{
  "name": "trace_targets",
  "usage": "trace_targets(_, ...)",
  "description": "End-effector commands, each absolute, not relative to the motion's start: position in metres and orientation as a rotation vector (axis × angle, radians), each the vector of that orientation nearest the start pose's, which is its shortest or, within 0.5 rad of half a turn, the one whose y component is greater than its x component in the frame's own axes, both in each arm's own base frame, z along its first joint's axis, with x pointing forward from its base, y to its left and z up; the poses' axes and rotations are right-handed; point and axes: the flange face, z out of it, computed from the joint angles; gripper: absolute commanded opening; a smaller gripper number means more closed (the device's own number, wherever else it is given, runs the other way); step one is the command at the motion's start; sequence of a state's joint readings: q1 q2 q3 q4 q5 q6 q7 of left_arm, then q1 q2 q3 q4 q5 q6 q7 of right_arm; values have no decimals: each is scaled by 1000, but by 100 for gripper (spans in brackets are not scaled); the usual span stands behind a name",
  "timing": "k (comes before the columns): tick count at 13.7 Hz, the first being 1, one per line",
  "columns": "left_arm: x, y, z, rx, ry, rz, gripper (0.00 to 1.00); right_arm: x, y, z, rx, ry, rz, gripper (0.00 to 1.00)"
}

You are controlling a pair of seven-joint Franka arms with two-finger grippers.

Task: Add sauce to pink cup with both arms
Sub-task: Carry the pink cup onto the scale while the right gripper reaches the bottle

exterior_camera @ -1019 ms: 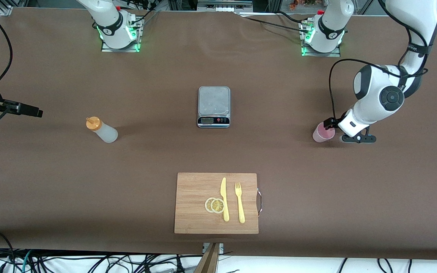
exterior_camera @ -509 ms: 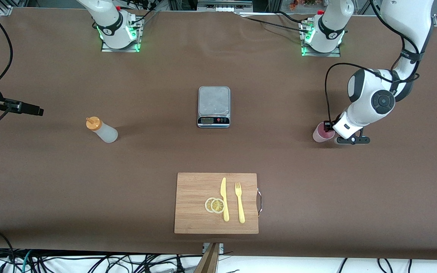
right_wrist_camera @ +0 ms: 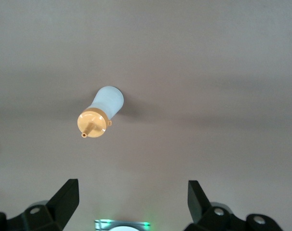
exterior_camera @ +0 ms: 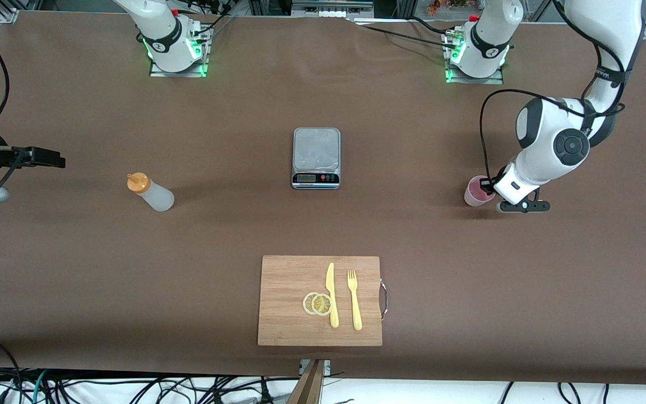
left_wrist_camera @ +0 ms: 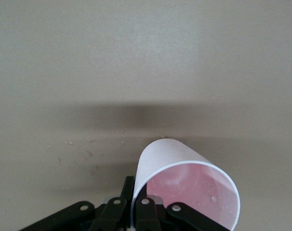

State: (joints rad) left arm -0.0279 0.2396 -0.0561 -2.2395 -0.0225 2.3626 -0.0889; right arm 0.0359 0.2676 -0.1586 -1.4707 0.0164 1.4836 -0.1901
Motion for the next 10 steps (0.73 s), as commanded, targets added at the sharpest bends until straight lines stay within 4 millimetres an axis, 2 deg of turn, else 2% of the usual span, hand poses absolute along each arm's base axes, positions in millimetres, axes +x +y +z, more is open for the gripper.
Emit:
trace_targets(1,537,-85,307,-3196,12,194,0,609,-72,507,-3090,-211,421,100)
trace_targets(2,535,-126,319,-3238,49,193,0,607,-77,505,-3076,-240,435,100)
trace_targets(4,523,-180,328,-3258,37,196,0,608,-85,498,-3037,-404,448,100)
trace_targets(5,506,-224,330,-3266,29,215,0,608,-93,492,-3007,-499,456,100)
trace_targets(7,473,-289,334,-3264,-88,245,0,610,-108,481,-2955,-590,454,100)
trace_targets(9,443,-349,342,-3280,-149,251,0,613,-120,461,-2868,-700,440,100)
trace_targets(10,431,-371,341,-3287,-216,253,0,615,-128,449,-2803,-734,416,100)
